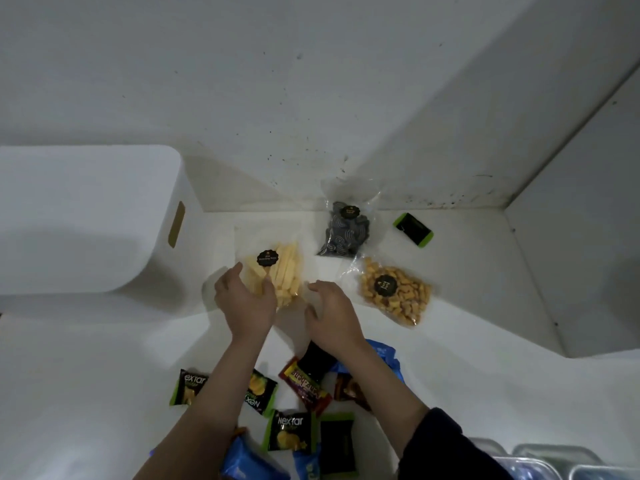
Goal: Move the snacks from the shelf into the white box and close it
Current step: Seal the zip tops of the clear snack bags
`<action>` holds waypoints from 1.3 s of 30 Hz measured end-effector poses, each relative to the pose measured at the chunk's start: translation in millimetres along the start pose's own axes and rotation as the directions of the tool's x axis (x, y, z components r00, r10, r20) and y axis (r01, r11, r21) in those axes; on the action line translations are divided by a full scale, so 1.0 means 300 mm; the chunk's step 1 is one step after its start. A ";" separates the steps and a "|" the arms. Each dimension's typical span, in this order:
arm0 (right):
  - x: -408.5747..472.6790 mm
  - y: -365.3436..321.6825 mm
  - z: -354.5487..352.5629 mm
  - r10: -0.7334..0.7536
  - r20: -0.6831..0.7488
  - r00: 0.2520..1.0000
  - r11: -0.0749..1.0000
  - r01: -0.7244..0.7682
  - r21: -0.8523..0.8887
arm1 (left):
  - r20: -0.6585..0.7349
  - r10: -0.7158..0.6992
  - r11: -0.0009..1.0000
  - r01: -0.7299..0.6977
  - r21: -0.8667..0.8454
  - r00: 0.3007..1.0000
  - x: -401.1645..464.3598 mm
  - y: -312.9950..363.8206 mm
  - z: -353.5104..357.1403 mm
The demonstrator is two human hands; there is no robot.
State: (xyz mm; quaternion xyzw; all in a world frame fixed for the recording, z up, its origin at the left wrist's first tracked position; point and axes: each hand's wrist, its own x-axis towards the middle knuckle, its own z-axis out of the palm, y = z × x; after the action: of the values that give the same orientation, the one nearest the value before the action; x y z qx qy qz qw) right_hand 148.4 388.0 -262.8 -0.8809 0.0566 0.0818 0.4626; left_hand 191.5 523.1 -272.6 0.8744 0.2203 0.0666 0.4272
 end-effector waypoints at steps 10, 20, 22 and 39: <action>0.097 0.138 -0.323 0.169 -0.318 0.933 0.973 -0.210 -0.099 | 0.418 -0.403 0.742 0.558 -0.372 0.814 -0.288 0.191 0.238; 0.117 0.228 -0.381 0.230 -0.179 0.957 0.964 -0.249 -0.091 | 0.541 -0.482 0.575 0.715 -0.398 0.689 -0.238 0.232 0.278; 0.080 0.220 -0.390 0.217 -0.261 0.941 0.974 -0.225 0.001 | 0.533 -0.437 0.594 0.677 -0.435 0.725 -0.253 0.232 0.264; -0.414 -0.224 -0.597 -0.115 -0.685 0.719 0.840 0.439 0.320 | 0.402 0.309 0.612 0.143 -0.777 0.862 -0.456 0.588 -0.322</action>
State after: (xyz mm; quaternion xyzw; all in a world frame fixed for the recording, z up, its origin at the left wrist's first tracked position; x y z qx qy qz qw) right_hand 54.9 281.4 -84.3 -0.7164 0.0920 -0.3124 0.6170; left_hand 97.7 437.2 -65.4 0.5928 0.0078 -0.0514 0.8036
